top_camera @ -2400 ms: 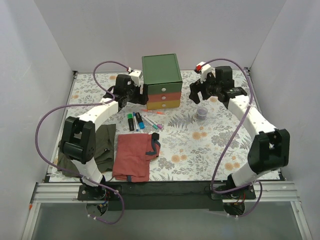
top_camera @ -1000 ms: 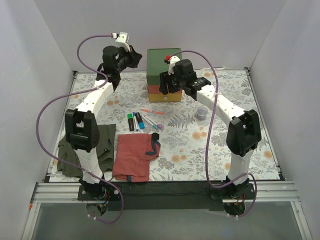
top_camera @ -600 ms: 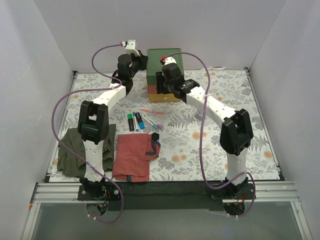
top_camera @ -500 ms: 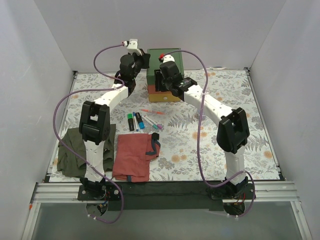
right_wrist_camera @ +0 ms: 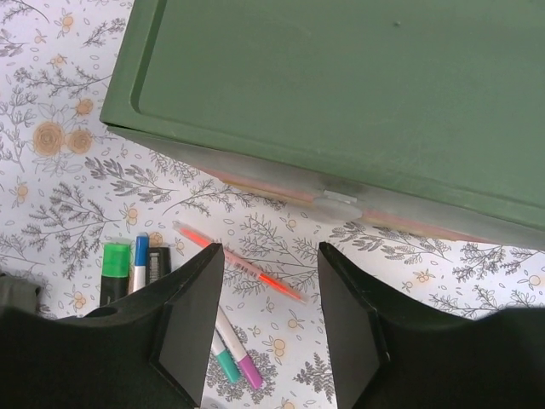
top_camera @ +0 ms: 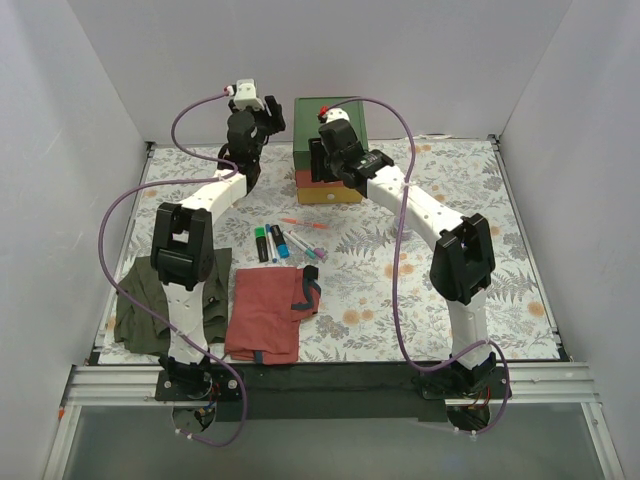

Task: Sort the stationery into containers
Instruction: Open the drawer in the storage box.

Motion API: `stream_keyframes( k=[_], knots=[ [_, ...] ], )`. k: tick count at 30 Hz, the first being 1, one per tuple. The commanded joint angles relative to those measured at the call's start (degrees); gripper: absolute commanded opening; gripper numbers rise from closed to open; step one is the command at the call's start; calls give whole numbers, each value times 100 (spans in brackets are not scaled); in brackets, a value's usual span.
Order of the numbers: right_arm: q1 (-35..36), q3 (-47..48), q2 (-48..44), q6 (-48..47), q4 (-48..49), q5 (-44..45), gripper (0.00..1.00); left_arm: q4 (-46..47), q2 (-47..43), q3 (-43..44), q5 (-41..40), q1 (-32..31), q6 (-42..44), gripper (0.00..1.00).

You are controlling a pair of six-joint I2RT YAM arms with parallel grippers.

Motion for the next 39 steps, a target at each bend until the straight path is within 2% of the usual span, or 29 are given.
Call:
stream_keyframes(
  k=[1, 13, 20, 24, 39],
  knots=[
    [-106, 349, -148, -140, -73, -57, 57, 149, -614, -297, -383, 89, 154, 60],
    [-308, 648, 212, -176, -12, 172, 55, 96, -641, -412, -260, 124, -4, 60],
    [-361, 771, 414, -167, 6, -21, 54, -1, -544, -333, -172, 151, -127, 60],
    [-378, 833, 476, -149, 23, -4, 48, -36, -526, -342, -164, 168, -154, 60],
    [-396, 877, 335, -105, 50, 233, 47, -106, -535, -377, -14, 186, -329, 60]
  ],
)
